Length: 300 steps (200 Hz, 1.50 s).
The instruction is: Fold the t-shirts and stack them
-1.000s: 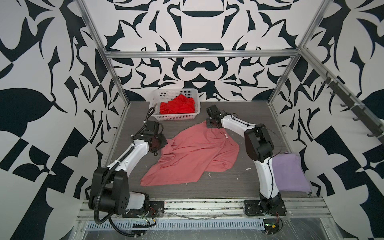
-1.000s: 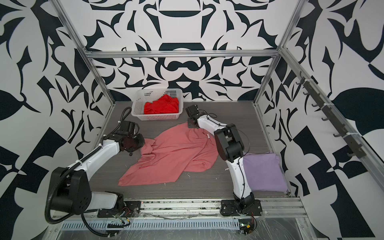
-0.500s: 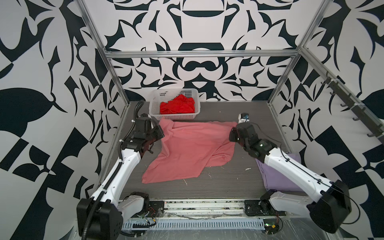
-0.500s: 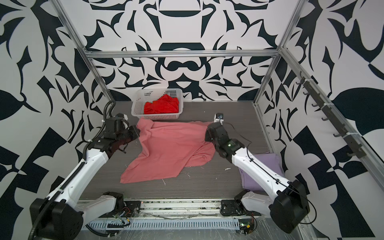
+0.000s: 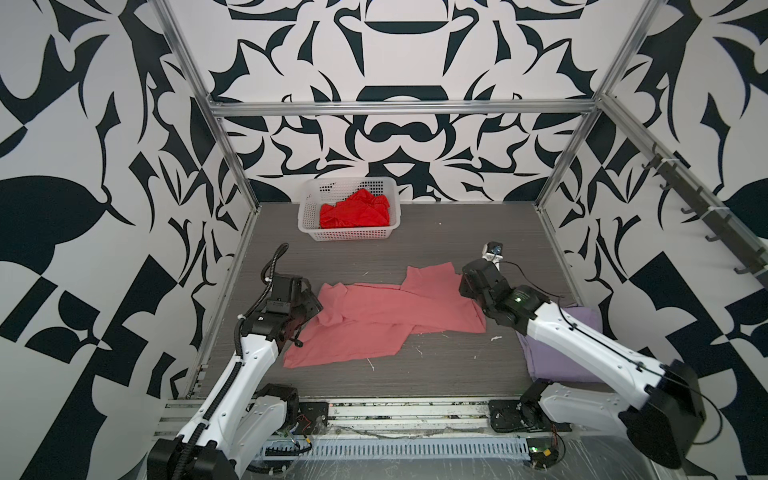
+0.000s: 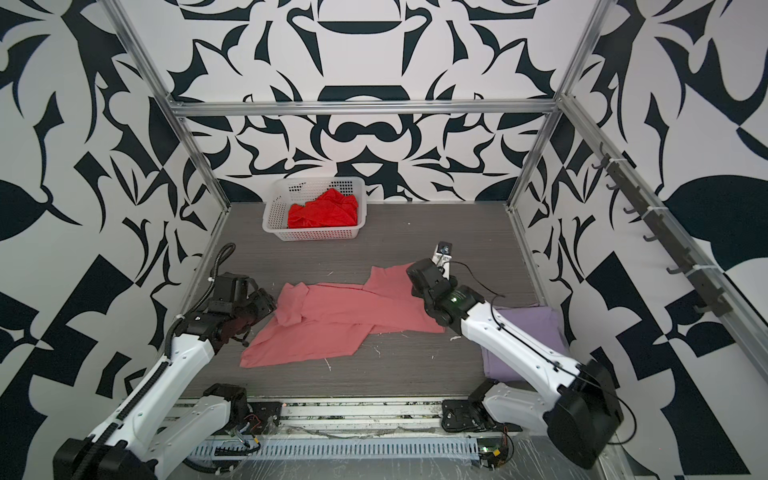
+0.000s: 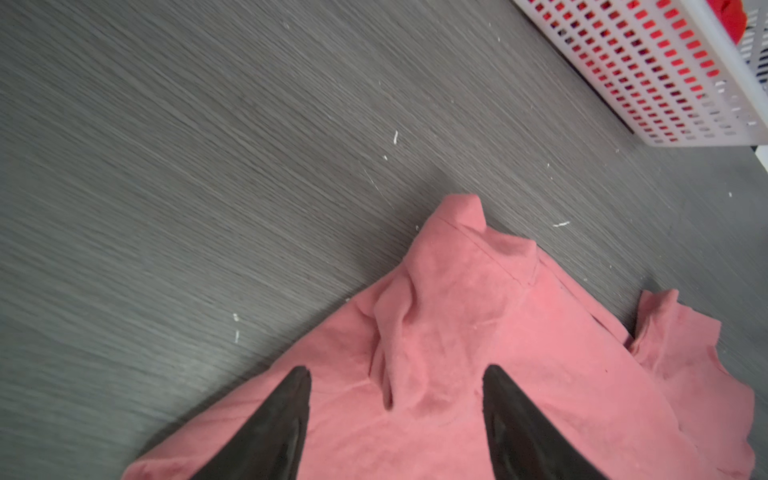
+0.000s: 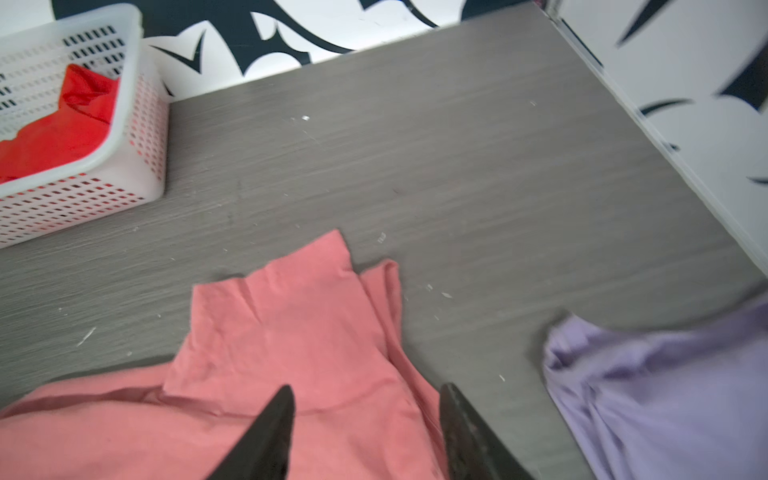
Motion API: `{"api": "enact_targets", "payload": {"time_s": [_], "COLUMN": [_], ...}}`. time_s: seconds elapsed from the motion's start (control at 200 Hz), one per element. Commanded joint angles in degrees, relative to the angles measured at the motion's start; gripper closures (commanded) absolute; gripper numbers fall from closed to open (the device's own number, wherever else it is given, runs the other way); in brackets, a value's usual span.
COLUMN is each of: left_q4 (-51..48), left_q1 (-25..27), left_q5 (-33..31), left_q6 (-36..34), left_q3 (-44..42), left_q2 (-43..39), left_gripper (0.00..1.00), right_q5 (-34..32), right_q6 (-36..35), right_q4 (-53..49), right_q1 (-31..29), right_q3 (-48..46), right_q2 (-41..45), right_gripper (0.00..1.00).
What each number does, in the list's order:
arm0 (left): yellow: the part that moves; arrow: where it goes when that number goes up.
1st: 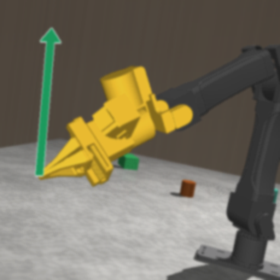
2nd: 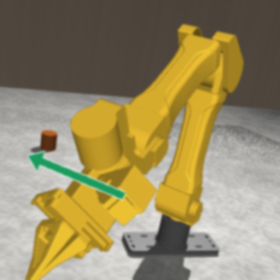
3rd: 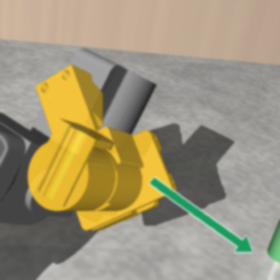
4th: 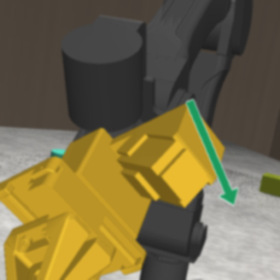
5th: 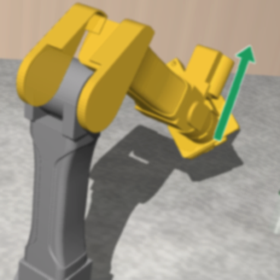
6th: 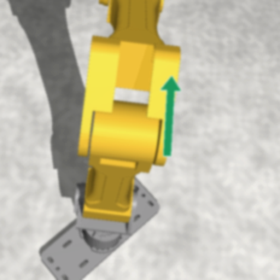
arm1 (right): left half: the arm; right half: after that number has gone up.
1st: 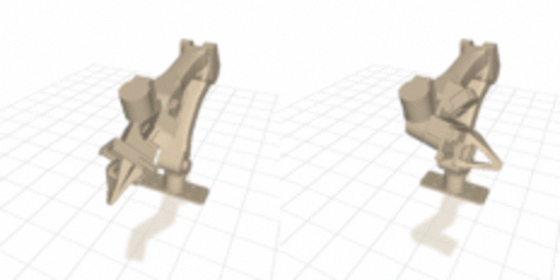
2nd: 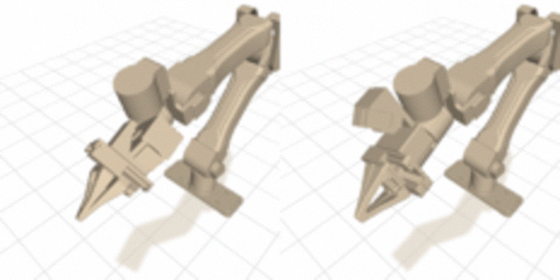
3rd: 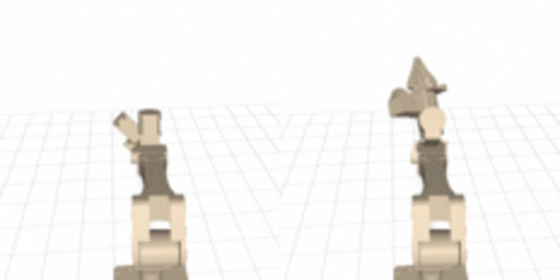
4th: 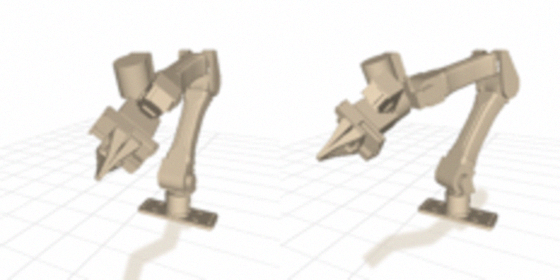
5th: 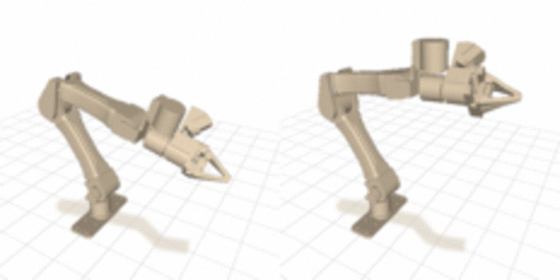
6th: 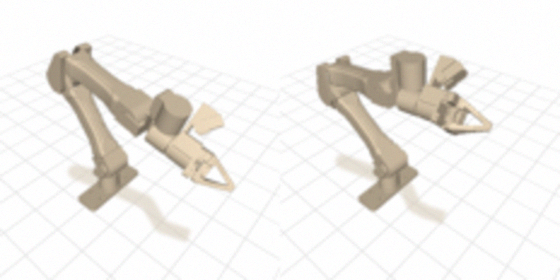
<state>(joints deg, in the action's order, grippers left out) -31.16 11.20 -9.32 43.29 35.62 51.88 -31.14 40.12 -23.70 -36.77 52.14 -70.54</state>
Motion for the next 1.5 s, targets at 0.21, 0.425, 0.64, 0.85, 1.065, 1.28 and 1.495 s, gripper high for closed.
{"api": "enact_targets", "payload": {"time_s": [0.21, 0.425, 0.64, 0.85, 1.065, 1.28, 1.495], "left_q4": [1.8, 1.5, -0.6, -1.0, 0.2, 1.5, -0.2], "left_q1": [-0.3, -0.3, -0.3, -0.3, -0.3, -0.2, 2.4], "left_q5": [1.9, 2.3, 1.3, 0.1, 2.1, 6.9, 9.3], "left_q6": [1.1, 0.6, 0.9, 1.4, 0.7, -2.8, -7.7], "left_q3": [1.9, 2.2, 2.1, 2.0, 2.8, 5.6, 11.8], "left_q2": [3.3, 3.0, 0.8, -0.6, 1.6, 5.8, 14.1], "left_gripper": [0.29, 0.28, 0.28, 0.27, 0.27, 0.04, 0.03], "right_q5": [22.3, 30.0, 27.5, 22.6, 23.8, 24.4, 23.4], "right_q6": [-6.2, -16.4, -19.4, -18.4, -19.0, -17.2, -16.5], "right_q4": [15.6, 13.0, 7.1, 3.6, 1.8, 0.7, -0.6], "right_q1": [14.1, 16.0, 16.1, 16.0, 16.0, 16.0, 16.0], "right_q3": [5.7, 16.7, 24.9, 24.7, 26.4, 27.7, 27.4], "right_q2": [-19.0, -32.1, -40.9, -41.4, -45.7, -47.3, -45.6], "right_gripper": [0.31, 0.32, 0.39, 0.40, 0.39, 0.91, 1.00]}}
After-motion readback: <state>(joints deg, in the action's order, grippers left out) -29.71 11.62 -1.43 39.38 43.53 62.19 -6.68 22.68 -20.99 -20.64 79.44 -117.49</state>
